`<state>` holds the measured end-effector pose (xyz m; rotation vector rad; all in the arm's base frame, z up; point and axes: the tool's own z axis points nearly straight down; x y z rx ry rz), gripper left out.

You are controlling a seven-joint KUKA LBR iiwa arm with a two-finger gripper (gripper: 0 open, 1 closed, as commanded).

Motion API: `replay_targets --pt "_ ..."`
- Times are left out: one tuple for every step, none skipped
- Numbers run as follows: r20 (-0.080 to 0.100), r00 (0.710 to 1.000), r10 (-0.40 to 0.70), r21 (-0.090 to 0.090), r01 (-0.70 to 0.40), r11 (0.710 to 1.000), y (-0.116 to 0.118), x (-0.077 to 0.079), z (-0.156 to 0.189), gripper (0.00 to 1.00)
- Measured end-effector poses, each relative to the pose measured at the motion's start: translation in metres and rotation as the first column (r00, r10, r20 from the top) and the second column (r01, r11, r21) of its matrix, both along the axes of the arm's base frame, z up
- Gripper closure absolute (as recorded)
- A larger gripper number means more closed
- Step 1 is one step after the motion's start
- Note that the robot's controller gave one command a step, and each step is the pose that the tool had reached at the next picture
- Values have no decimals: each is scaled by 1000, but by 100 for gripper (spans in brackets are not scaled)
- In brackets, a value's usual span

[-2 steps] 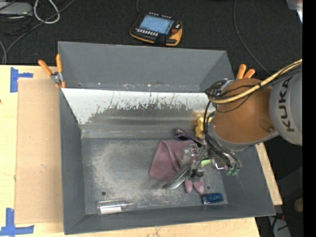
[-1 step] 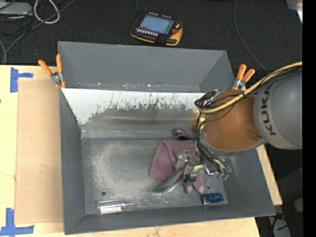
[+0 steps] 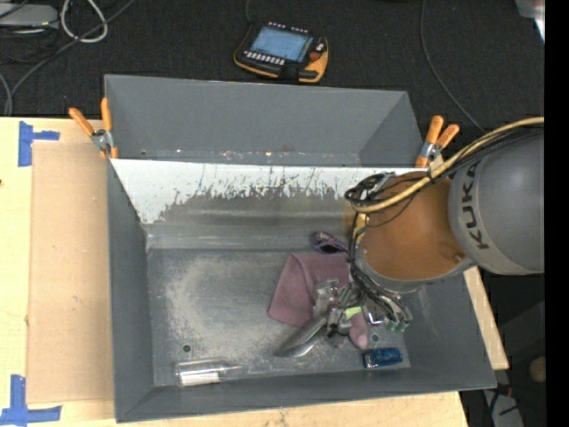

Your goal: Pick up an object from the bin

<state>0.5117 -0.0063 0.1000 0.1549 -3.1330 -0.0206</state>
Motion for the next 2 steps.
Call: replay_targets --pt "2 980 197 0 -197 980 -38 -23 24 100" --pt "0 998 57 3 -57 998 -5 -20 134 100"
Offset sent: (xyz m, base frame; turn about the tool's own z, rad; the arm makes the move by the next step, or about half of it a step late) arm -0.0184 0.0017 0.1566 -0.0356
